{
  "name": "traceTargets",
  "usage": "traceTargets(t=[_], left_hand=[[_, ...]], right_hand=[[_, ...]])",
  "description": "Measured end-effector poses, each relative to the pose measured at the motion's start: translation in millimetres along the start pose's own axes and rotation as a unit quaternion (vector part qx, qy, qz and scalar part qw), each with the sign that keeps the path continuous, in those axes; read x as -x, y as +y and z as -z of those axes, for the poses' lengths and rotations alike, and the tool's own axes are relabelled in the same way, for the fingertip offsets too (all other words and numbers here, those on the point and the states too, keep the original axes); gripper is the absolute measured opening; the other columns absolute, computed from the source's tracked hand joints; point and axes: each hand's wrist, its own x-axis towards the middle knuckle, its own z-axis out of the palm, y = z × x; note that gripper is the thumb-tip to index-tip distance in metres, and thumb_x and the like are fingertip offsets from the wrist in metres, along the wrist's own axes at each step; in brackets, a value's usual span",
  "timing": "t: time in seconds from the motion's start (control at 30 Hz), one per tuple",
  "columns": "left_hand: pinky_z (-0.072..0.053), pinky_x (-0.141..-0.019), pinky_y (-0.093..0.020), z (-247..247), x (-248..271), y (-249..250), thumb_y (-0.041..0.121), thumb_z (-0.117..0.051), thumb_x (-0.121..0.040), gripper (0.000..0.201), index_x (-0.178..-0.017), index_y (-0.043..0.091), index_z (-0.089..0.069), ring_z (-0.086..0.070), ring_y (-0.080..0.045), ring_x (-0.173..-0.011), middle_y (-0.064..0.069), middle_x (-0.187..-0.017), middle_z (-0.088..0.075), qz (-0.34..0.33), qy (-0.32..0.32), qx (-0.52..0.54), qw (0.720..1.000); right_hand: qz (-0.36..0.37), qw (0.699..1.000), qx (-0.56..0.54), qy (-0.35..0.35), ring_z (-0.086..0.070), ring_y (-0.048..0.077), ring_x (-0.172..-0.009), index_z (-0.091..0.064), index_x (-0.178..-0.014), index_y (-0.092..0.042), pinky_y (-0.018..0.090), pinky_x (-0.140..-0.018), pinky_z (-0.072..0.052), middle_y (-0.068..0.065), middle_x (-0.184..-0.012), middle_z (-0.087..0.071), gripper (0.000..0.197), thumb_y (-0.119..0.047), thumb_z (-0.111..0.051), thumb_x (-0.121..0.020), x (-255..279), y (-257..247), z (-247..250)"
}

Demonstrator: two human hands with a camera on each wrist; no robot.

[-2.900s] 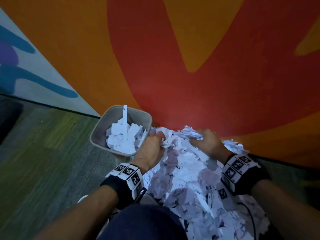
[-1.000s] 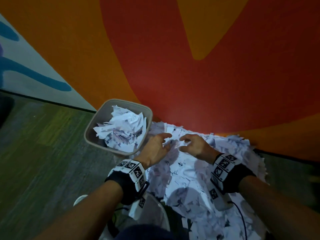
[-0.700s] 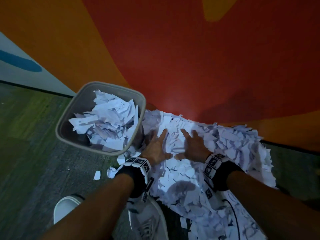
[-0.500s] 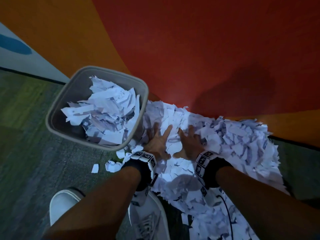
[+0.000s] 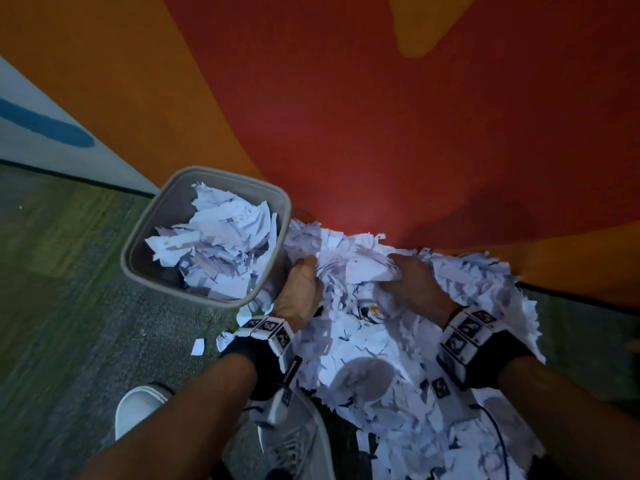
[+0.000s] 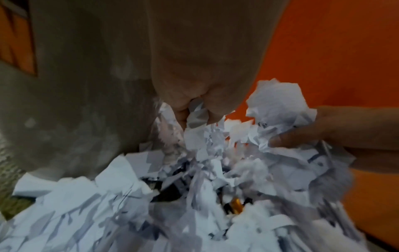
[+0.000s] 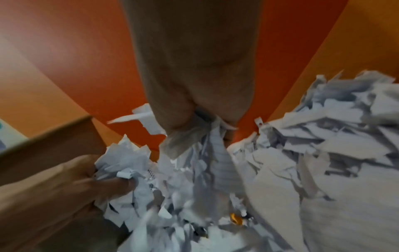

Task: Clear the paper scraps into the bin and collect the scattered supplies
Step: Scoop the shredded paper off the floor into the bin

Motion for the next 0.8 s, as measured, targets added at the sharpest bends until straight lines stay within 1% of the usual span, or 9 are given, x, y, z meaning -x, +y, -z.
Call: traceTargets(t=[0.07, 0.13, 0.23, 0.33, 0.37, 0.4, 0.47, 0.63, 0.8], left_hand=[[-0.049, -0.066, -0.035, 15.4, 11.6, 21.0, 0.010, -0.045, -0.095, 0.012, -0.086, 0.017, -0.048, -0.049, -0.015, -0.068, 0.002, -0.078, -0.056, -0.009, -0.010, -0.034, 0.999], [-0.056, -0.069, -0.033, 30.4, 26.6, 42.7, 0.002, -0.055, -0.091, 0.012, -0.098, 0.011, -0.051, -0.061, -0.015, -0.076, -0.003, -0.087, -0.066, -0.048, 0.017, -0.094, 0.994], [-0.058, -0.068, -0.028, 49.9, 51.6, 73.1, 0.003, -0.054, -0.093, 0.021, -0.113, 0.009, -0.052, -0.067, -0.020, -0.082, -0.005, -0.092, -0.067, -0.067, 0.010, -0.088, 0.994], [-0.059, -0.073, -0.039, 70.2, 74.4, 101.7, 0.012, -0.049, -0.092, 0.027, -0.119, 0.015, -0.053, -0.066, -0.023, -0.086, -0.005, -0.095, -0.067, -0.083, 0.030, -0.061, 0.994], [-0.059, -0.070, -0.038, 77.2, 80.1, 110.3, 0.015, -0.049, -0.092, 0.026, -0.118, 0.015, -0.054, -0.065, -0.023, -0.081, -0.005, -0.092, -0.066, -0.088, 0.037, -0.051, 0.994], [-0.056, -0.063, -0.034, 86.3, 86.4, 119.3, 0.015, -0.049, -0.094, 0.022, -0.115, 0.014, -0.054, -0.062, -0.021, -0.073, -0.006, -0.086, -0.065, -0.086, 0.042, -0.042, 0.995], [-0.042, -0.048, -0.023, 104.2, 97.3, 134.9, 0.011, -0.050, -0.096, 0.015, -0.110, 0.014, -0.055, -0.052, -0.015, -0.058, -0.003, -0.073, -0.058, -0.087, 0.052, -0.012, 0.995], [-0.032, -0.044, -0.018, 158.9, 110.2, 149.5, 0.010, -0.054, -0.095, 0.021, -0.090, 0.029, -0.053, -0.043, -0.011, -0.051, 0.005, -0.068, -0.056, -0.084, 0.112, 0.057, 0.989], [-0.040, -0.049, -0.019, 214.8, 108.4, 130.2, 0.013, -0.059, -0.096, 0.013, -0.103, 0.020, -0.050, -0.049, -0.002, -0.063, 0.010, -0.082, -0.054, -0.046, 0.185, 0.045, 0.981]], right_hand=[[-0.018, 1.000, 0.002, -0.001, -0.060, 0.018, -0.111, -0.064, -0.119, -0.009, 0.028, -0.086, -0.044, 0.001, -0.116, -0.064, 0.039, -0.018, -0.074, -0.083, 13.1, -6.9, 13.9], [-0.017, 1.000, -0.013, 0.007, -0.063, 0.021, -0.111, -0.061, -0.128, -0.012, 0.029, -0.087, -0.049, 0.002, -0.123, -0.065, 0.053, -0.031, -0.075, -0.080, 28.2, -15.8, 25.8], [-0.017, 0.997, -0.070, 0.013, -0.071, 0.024, -0.088, -0.063, -0.124, -0.013, 0.016, -0.061, -0.052, 0.002, -0.112, -0.069, 0.041, -0.021, -0.074, -0.085, 50.2, -30.3, 39.8], [0.005, 0.994, -0.096, 0.043, -0.061, 0.022, -0.079, -0.061, -0.109, -0.001, 0.038, -0.069, -0.047, -0.003, -0.090, -0.059, 0.049, -0.037, -0.075, -0.080, 67.9, -50.0, 51.4], [-0.001, 0.994, -0.101, 0.045, -0.028, 0.009, -0.089, -0.058, -0.110, 0.004, 0.044, -0.076, -0.048, -0.011, -0.102, -0.031, 0.055, -0.039, -0.075, -0.080, 70.4, -58.7, 54.0], [-0.002, 0.993, -0.111, 0.049, -0.041, 0.038, -0.122, -0.056, -0.118, 0.005, 0.049, -0.088, -0.049, 0.021, -0.130, -0.043, 0.058, -0.037, -0.075, -0.082, 74.7, -73.2, 57.5], [-0.003, 0.991, -0.128, 0.040, -0.054, 0.025, -0.125, -0.050, -0.137, -0.004, 0.048, -0.103, -0.045, 0.010, -0.139, -0.054, 0.070, -0.040, -0.076, -0.082, 72.7, -93.1, 60.9], [0.035, 0.986, -0.161, 0.023, -0.058, 0.018, -0.112, -0.054, -0.132, -0.007, 0.035, -0.095, -0.045, -0.005, -0.123, -0.057, 0.051, -0.027, -0.072, -0.089, 65.3, -167.2, 51.0], [0.077, 0.981, -0.179, -0.006, -0.067, 0.012, -0.097, -0.064, -0.121, -0.012, 0.023, -0.072, -0.050, -0.003, -0.110, -0.069, 0.033, -0.017, -0.071, -0.089, 46.1, -231.6, 11.7]])
